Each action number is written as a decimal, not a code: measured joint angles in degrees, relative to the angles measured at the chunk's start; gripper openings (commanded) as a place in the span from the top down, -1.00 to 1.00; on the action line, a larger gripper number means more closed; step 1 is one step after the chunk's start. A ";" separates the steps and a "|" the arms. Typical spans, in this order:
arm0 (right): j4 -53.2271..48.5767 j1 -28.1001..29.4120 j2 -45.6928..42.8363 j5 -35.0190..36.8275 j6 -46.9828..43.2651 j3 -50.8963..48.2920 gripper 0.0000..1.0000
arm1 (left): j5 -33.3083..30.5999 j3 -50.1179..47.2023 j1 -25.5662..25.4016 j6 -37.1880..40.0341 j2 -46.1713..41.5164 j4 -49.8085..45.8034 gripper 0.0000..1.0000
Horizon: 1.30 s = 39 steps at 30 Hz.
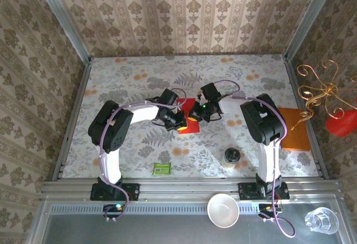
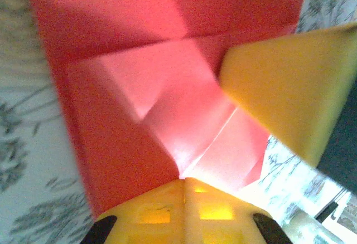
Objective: Fold a paper plane with a square sheet of paper (pick it up from the middle)
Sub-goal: Fold the triangle a second time at the center of the table.
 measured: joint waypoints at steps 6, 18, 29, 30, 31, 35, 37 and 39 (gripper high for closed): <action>-0.02 0.00 0.00 0.00 -0.44 0.02 0.94 | 0.28 -5.16 0.44 0.00 -3.58 0.94 1.00; -0.07 0.00 0.00 0.00 -0.44 0.04 0.94 | 1.18 -10.38 3.21 -0.46 -10.43 -3.21 1.00; 0.02 -0.02 0.00 -0.07 -0.42 0.04 0.93 | 3.96 0.02 3.04 -1.73 -4.20 -0.68 1.00; 0.02 -0.02 0.00 -0.07 -0.42 0.04 0.93 | 3.93 0.61 2.95 -1.73 -3.21 -0.57 1.00; 0.02 -0.02 0.00 -0.09 -0.42 0.04 0.94 | 3.85 1.09 2.93 -1.73 -2.16 -0.57 1.00; 0.04 -0.13 0.02 -0.42 -0.42 0.07 0.93 | 2.80 1.27 2.84 -1.66 -0.13 -1.62 1.00; -0.09 -0.17 0.11 -0.50 -0.44 0.24 0.93 | 2.01 0.94 2.91 -1.44 0.09 -2.19 1.00; -0.55 -0.28 0.26 -0.55 -0.44 0.57 0.92 | 2.01 -0.33 2.97 -0.92 0.04 -1.44 1.00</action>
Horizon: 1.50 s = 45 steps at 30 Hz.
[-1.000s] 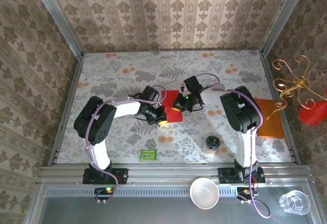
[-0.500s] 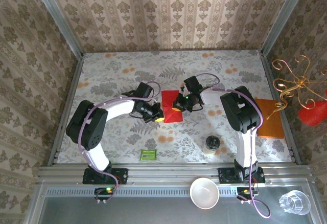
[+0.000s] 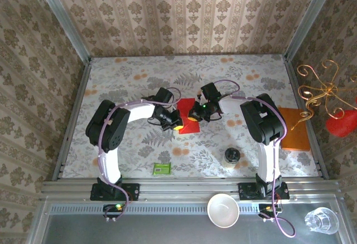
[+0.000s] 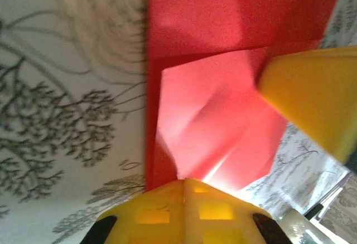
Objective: Fold a paper plane with a square sheet of paper (pick it up from the middle)
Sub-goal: Fold the triangle a second time at the center of the table.
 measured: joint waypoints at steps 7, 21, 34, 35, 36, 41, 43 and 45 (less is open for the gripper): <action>-1.11 0.02 0.59 -0.63 -0.26 1.03 0.93 | 0.13 -9.03 0.92 1.18 -5.64 5.68 1.00; -0.87 -0.20 0.57 -2.62 -2.67 1.53 0.54 | -4.07 -1.33 1.36 1.51 -9.25 1.97 1.00; -5.42 -1.68 -0.07 -1.81 -2.97 3.37 0.41 | -6.16 3.15 1.75 0.31 1.86 5.42 1.00; -5.42 -1.86 -0.50 -1.46 -2.93 2.95 0.39 | -6.16 3.15 1.79 0.28 1.95 5.49 1.00; -5.46 -2.05 -1.16 -0.96 -2.84 2.32 0.36 | -6.12 3.17 1.88 0.26 1.97 5.51 1.00; -5.66 -3.19 -3.74 1.42 -1.81 -0.48 0.28 | -6.01 3.17 1.92 -0.44 2.08 5.57 1.00; -5.29 -3.32 -4.09 1.60 -1.07 -1.16 0.27 | -5.97 3.13 1.92 -0.81 2.08 5.68 1.00; -4.61 -3.32 -4.35 1.64 -0.28 -1.73 0.28 | -5.95 3.13 1.90 -1.01 2.08 5.81 1.00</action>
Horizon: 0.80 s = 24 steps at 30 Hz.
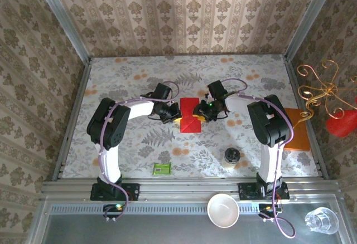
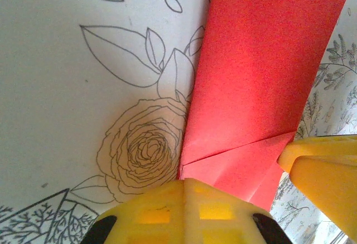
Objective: Fold a paper plane with a square sheet of paper (pick it up from the middle)
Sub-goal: Fold the triangle a second time at the center of the table, then turn over the paper at the center of the table.
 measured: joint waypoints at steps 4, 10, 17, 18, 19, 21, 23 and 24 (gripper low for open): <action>0.59 0.00 -0.11 -0.04 0.98 -0.35 0.34 | 0.04 0.00 0.02 -0.26 0.02 0.02 1.00; 0.61 0.11 -0.11 -0.02 2.05 -0.37 0.35 | 0.28 0.00 0.04 -0.52 0.13 0.07 1.00; 0.70 0.13 -0.22 0.24 3.58 -0.52 0.34 | 0.68 0.00 0.11 -1.38 0.26 0.20 1.00; 0.76 0.17 -0.46 0.57 3.76 -0.70 0.34 | 0.70 0.00 0.11 -1.53 0.28 0.26 1.00; 0.74 0.24 -0.83 0.90 3.87 -1.11 0.35 | 0.76 0.00 0.11 -1.55 0.33 0.46 1.00; 0.70 0.37 -1.49 1.16 4.35 -1.84 0.39 | 0.94 0.00 0.11 -1.60 0.42 0.72 1.00; 0.70 0.42 -1.62 1.27 4.79 -2.12 0.41 | 1.01 0.00 0.11 -1.70 0.44 0.74 1.00; 0.70 0.39 -1.62 1.27 4.90 -2.16 0.41 | 1.09 0.00 0.11 -1.73 0.44 0.74 1.00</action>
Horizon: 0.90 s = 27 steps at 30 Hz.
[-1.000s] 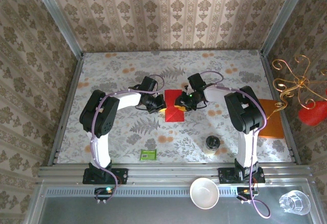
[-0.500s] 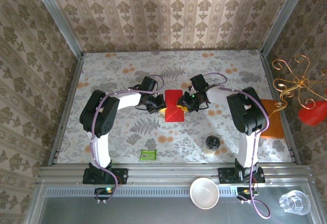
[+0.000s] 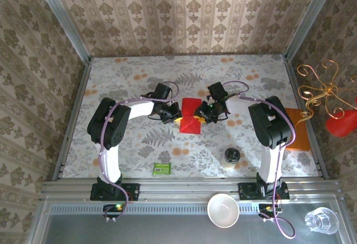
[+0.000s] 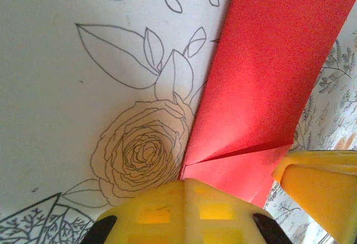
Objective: Fold a paper plane with a square sheet of paper (pick it up from the middle)
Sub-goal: Turn over the paper at the center of the table.
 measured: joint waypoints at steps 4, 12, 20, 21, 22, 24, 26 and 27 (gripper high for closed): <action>0.15 0.00 0.00 -0.04 0.72 -0.07 0.42 | 0.04 0.00 0.00 -0.02 0.00 0.02 1.00; 1.60 0.00 0.00 -0.48 2.47 -0.48 0.39 | 0.09 0.00 0.00 -0.26 0.00 0.09 1.00; 9.16 0.00 0.00 -3.63 5.84 -3.56 0.41 | 0.24 0.00 0.00 -0.87 0.00 0.13 1.00; 9.81 0.00 0.00 -3.87 6.01 -3.85 0.41 | 0.24 0.00 0.00 -0.92 0.00 0.13 1.00; 10.32 0.00 0.00 -4.02 6.16 -4.09 0.41 | 0.24 0.00 0.00 -0.96 0.00 0.13 1.00; 11.26 0.00 0.00 -4.44 6.38 -4.44 0.43 | 0.24 0.00 0.00 -1.09 0.00 0.13 1.00; 12.28 0.00 0.00 -4.76 6.47 -4.90 0.45 | 0.24 0.00 0.00 -1.09 0.00 0.13 1.00; 12.81 0.00 0.00 -4.83 6.62 -5.14 0.46 | 0.24 0.00 0.00 -1.09 0.00 0.13 1.00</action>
